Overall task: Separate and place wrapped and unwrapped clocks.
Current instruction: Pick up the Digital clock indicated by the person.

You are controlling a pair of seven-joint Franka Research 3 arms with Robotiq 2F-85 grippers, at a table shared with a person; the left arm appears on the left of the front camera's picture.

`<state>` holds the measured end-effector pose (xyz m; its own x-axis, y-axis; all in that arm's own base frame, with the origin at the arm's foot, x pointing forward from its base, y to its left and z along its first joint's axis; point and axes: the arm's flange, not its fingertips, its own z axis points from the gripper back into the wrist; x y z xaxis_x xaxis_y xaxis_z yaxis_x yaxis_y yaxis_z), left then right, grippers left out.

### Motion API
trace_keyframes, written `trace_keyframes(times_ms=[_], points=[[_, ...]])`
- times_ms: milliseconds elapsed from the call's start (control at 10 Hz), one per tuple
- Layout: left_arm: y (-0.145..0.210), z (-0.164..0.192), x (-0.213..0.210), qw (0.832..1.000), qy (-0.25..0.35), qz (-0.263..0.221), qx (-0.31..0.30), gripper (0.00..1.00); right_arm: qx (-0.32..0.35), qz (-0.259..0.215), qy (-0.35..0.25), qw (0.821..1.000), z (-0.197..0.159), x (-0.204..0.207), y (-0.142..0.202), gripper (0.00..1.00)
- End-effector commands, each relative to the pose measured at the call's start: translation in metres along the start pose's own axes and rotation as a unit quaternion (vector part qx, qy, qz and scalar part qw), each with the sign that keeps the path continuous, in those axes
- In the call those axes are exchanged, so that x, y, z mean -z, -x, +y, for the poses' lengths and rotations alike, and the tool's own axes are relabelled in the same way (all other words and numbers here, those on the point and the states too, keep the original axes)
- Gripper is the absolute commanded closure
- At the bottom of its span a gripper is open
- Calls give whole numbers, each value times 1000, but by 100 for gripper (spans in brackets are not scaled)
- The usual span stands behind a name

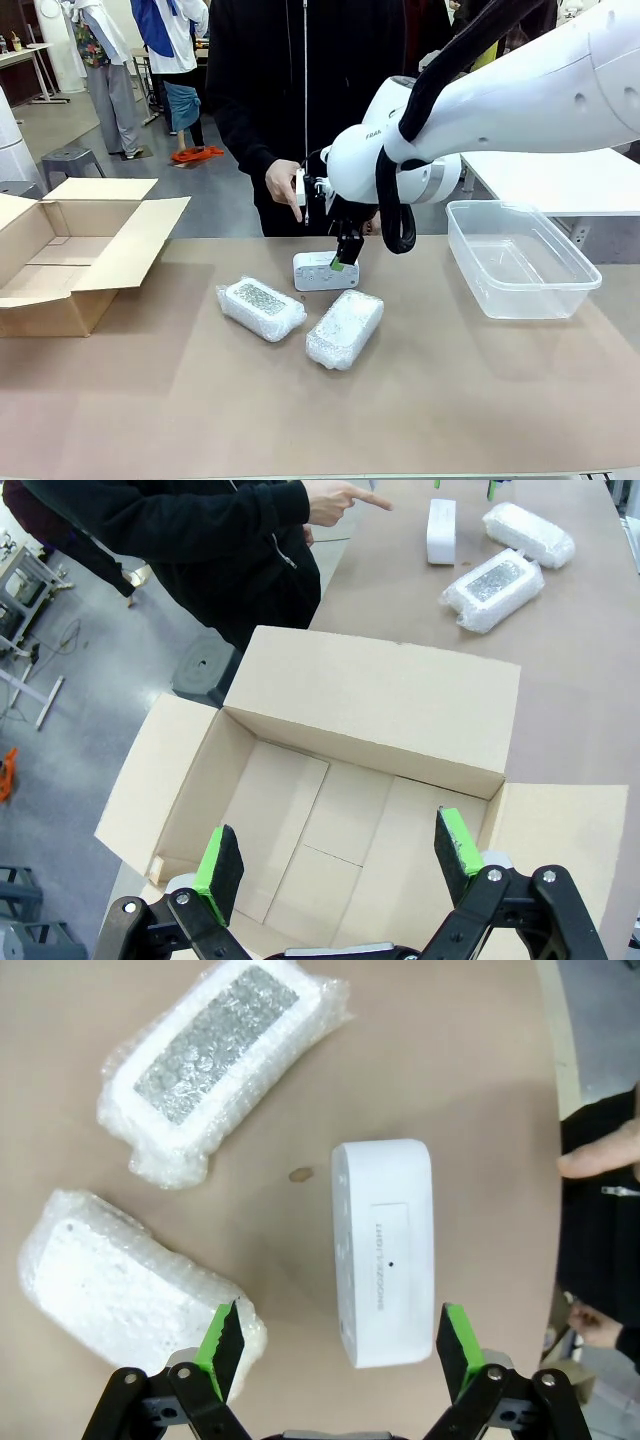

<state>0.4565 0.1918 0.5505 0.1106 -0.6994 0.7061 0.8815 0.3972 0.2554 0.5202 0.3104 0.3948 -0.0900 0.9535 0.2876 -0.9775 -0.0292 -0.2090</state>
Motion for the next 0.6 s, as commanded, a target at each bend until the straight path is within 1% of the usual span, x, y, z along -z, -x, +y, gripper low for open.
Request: trace_keyframes(times_ms=[0, 200, 500], points=[[0, 1, -1, 1000, -2, -12, 2, 0, 9, 13, 4, 1000, -9, 9, -9, 0], [0, 1, -1, 1000, -2, -12, 2, 0, 14, 15, 2, 1000, -15, 2, 2, 0], [0, 1, -1, 1000, -2, -12, 2, 0, 13, 13, 5, 1000, -16, -6, 8, 0]])
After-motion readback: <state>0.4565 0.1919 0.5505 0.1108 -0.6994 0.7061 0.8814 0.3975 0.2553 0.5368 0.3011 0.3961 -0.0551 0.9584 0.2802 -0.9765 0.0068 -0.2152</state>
